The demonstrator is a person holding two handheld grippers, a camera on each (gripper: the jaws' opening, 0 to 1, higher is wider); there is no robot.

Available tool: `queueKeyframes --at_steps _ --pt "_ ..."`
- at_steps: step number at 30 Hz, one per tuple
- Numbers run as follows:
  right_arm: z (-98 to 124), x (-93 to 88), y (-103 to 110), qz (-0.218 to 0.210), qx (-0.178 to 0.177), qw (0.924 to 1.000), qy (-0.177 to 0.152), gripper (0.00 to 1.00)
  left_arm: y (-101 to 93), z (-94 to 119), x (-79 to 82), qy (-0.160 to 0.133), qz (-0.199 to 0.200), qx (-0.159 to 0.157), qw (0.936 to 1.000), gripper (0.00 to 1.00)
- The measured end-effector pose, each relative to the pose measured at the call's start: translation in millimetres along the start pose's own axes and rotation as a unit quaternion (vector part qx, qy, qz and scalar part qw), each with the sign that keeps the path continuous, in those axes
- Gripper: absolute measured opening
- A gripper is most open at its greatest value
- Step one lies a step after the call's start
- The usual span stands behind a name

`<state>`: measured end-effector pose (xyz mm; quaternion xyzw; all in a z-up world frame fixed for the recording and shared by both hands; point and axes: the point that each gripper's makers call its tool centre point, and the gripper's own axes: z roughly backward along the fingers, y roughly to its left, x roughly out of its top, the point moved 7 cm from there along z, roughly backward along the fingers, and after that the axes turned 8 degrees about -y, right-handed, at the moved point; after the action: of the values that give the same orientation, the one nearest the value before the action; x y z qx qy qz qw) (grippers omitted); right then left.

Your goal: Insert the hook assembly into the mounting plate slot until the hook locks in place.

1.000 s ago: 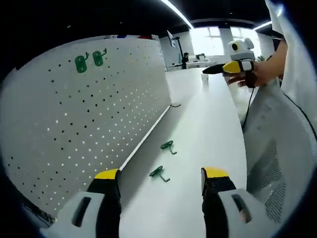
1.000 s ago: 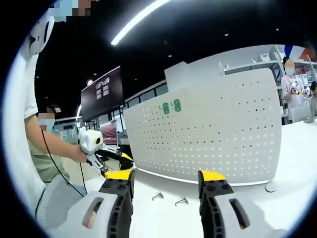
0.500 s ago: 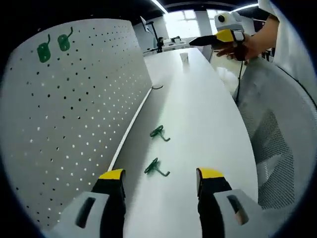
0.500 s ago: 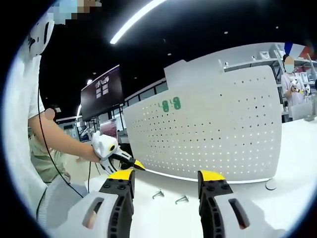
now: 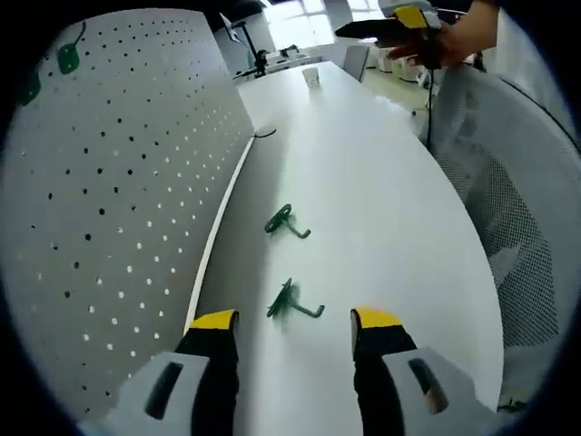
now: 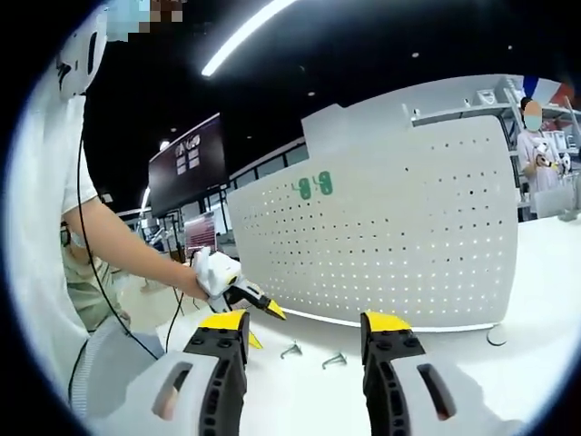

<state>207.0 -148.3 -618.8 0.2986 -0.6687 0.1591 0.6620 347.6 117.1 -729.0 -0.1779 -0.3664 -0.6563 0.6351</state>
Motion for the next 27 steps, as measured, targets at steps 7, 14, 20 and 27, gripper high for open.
queueKeyframes --at_steps 7,14,20,27 --pt "1 -0.5 -1 -0.002 -0.003 1.0000 0.005 0.47 11.0 -10 -3.6 0.015 -0.027 -0.014 0.9994 0.43" --pt "1 -1.3 0 -0.004 -0.003 0.9999 0.010 0.46 17.9 -21 -7.2 0.025 -0.041 -0.039 0.9981 0.28" --pt "4 -0.7 -2 -0.008 -0.008 0.9999 0.010 0.45 20.9 -28 -7.4 0.027 -0.047 -0.047 0.9974 0.26" --pt "5 0.7 -3 -0.012 -0.013 0.9998 0.007 0.45 22.8 -33 -13.9 0.033 -0.038 -0.054 0.9973 0.22"
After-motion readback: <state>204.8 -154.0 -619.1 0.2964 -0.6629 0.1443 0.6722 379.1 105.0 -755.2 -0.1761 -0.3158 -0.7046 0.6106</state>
